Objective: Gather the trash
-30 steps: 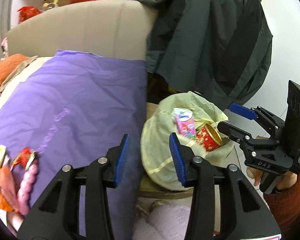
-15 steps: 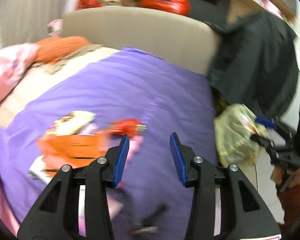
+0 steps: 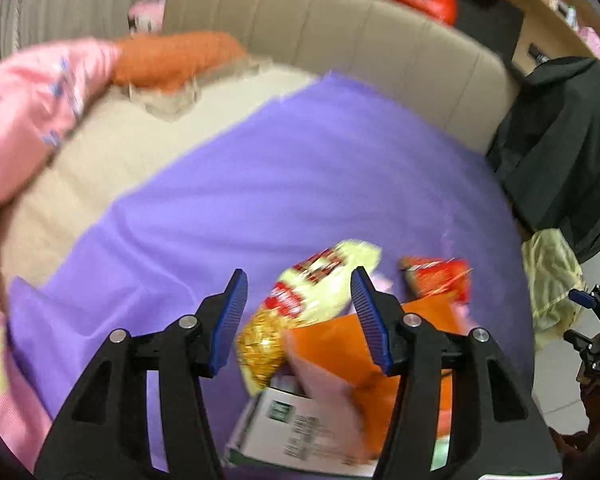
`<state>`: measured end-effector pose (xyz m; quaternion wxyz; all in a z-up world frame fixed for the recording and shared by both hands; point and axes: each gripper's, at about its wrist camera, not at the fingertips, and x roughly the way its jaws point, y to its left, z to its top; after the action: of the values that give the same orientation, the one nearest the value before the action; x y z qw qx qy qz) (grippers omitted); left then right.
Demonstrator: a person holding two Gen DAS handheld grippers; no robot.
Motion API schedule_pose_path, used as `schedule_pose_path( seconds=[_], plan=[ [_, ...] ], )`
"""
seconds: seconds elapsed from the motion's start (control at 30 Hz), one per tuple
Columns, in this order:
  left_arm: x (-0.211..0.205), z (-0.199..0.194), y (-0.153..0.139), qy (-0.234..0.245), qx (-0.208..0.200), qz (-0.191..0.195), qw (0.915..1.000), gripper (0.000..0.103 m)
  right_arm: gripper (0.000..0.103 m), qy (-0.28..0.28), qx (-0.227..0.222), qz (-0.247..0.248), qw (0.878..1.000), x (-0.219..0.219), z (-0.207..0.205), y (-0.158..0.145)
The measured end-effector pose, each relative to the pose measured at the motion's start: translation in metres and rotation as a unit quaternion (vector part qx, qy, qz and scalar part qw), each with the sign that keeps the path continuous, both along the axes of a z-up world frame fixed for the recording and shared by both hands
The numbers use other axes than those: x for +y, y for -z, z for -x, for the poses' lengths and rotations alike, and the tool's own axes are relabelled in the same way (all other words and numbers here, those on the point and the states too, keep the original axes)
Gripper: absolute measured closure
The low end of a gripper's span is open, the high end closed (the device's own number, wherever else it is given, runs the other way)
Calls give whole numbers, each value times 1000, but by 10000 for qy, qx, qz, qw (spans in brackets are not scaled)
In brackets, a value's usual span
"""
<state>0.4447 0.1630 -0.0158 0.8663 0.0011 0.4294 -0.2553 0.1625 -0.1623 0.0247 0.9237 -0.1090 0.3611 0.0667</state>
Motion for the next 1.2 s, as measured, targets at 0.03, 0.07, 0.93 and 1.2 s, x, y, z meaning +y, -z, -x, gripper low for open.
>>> schedule_pose_path(
  seconds=[0.03, 0.07, 0.93, 1.2],
  plan=[
    [1, -7, 10, 5, 154, -5, 9999, 51, 41, 22, 52, -10, 10000, -2, -1, 3],
    [2, -10, 20, 4, 280, 20, 9996, 51, 41, 43, 105, -19, 9999, -4, -2, 7],
    [-23, 109, 0, -114, 922, 197, 9955, 100, 41, -433, -7, -466, 9980, 30, 8, 5],
    [-43, 123, 10, 130, 618, 196, 9978, 98, 41, -758, -169, -407, 9961, 51, -76, -8]
  ],
)
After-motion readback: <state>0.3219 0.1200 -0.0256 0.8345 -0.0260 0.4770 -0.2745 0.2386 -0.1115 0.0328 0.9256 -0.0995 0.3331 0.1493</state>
